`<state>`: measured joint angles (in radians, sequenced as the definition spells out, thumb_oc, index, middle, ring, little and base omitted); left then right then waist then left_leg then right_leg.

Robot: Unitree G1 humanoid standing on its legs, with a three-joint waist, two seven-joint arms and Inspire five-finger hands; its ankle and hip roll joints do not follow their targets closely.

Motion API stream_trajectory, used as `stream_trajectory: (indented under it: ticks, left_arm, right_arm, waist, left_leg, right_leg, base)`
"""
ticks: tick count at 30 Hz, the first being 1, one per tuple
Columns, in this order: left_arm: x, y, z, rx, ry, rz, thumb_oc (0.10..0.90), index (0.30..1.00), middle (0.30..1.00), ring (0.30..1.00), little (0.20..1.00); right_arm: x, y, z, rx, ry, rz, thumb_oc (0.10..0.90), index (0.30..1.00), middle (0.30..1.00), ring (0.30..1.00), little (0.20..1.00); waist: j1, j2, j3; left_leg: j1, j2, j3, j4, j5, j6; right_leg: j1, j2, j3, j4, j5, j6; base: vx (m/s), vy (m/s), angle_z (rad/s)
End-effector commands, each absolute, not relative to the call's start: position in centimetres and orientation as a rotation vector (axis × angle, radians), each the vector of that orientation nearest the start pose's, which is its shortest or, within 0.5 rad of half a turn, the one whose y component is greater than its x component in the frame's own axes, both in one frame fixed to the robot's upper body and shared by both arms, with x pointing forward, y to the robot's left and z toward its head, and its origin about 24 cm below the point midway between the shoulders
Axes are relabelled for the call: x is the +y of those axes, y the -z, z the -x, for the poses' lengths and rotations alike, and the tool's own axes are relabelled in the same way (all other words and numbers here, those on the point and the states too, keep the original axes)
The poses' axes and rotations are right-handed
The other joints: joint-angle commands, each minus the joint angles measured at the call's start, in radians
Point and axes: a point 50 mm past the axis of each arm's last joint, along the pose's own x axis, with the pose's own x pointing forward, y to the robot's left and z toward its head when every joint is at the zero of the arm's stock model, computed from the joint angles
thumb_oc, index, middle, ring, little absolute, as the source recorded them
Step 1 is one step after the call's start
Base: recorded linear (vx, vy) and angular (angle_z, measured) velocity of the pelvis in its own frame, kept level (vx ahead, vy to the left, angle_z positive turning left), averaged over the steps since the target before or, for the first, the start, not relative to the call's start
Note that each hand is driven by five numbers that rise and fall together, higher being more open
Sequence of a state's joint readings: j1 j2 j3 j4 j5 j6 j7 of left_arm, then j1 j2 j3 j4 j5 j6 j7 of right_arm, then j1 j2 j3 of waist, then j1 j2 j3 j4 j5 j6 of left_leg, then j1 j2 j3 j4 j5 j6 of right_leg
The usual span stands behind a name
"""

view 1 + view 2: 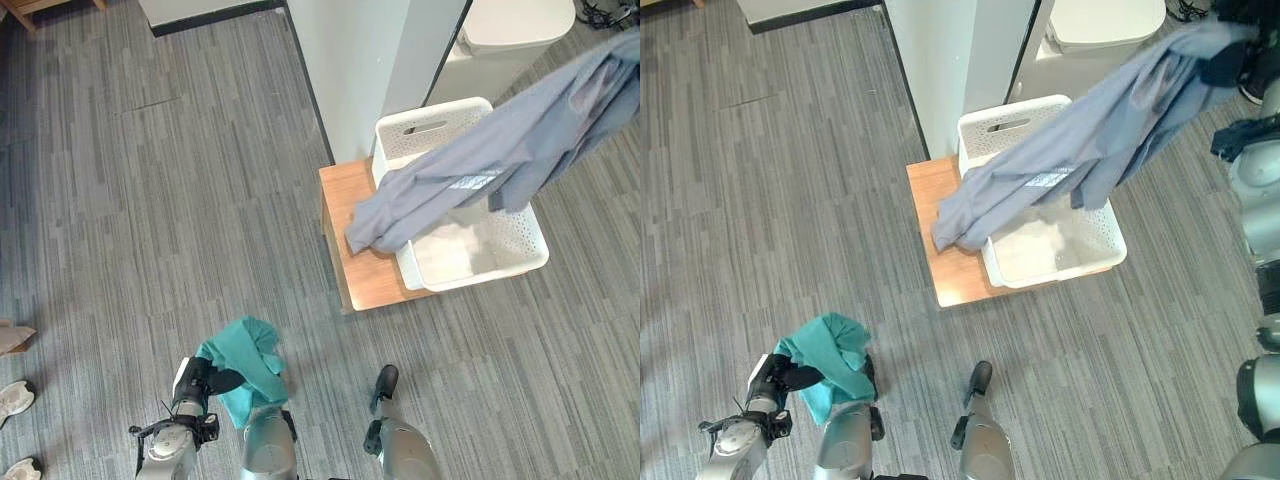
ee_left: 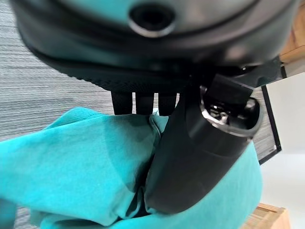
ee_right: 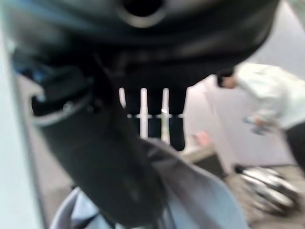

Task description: Pick up bed clothes into laundry basket.

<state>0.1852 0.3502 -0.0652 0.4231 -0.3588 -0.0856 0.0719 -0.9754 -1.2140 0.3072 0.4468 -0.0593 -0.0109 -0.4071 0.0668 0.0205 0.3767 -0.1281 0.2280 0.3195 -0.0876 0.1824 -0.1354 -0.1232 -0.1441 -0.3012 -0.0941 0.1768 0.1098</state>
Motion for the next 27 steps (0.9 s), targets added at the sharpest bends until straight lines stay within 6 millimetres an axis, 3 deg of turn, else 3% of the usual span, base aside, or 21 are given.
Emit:
stream_trajectory:
  ticks: [1, 7, 27]
  left_arm:
    - [26.2, 4.8, -17.9, 0.412, -0.174, -0.100, 0.400, 0.300, 0.300, 0.300, 0.300]
    - [26.5, 5.1, -17.6, 0.435, -0.175, -0.107, 0.400, 0.300, 0.300, 0.300, 0.300]
    - [27.2, 5.9, -16.3, 0.494, -0.195, -0.105, 0.400, 0.300, 0.300, 0.300, 0.300]
  right_arm:
    - [-30.7, -45.5, -24.1, -1.106, 0.922, 1.055, 0.400, 0.300, 0.300, 0.300, 0.300]
    - [-27.9, -47.3, -22.6, -1.241, 0.876, 1.113, 0.400, 0.300, 0.300, 0.300, 0.300]
    - [-27.9, -49.4, -21.3, -1.253, 0.952, 1.163, 0.400, 0.300, 0.300, 0.300, 0.300]
  waist:
    - [0.005, -0.067, -0.063]
    - [0.002, -0.082, -0.079]
    - [-0.024, -0.065, -0.092]
  left_leg:
    - [0.053, 0.025, 0.021, 0.000, -0.074, -0.037]
    - [0.078, 0.031, 0.023, 0.000, -0.079, -0.040]
    - [0.109, 0.027, 0.037, 0.000, -0.083, -0.040]
  right_leg:
    - [0.093, -0.049, -0.037, 0.007, -0.171, 0.066]
    - [0.117, -0.042, -0.039, 0.007, -0.181, 0.062]
    - [0.137, -0.038, -0.038, 0.007, -0.183, 0.060]
  base:
    - [0.00, 0.000, 0.00]
    - [0.01, -0.005, 0.00]
    - [0.00, -0.001, 0.00]
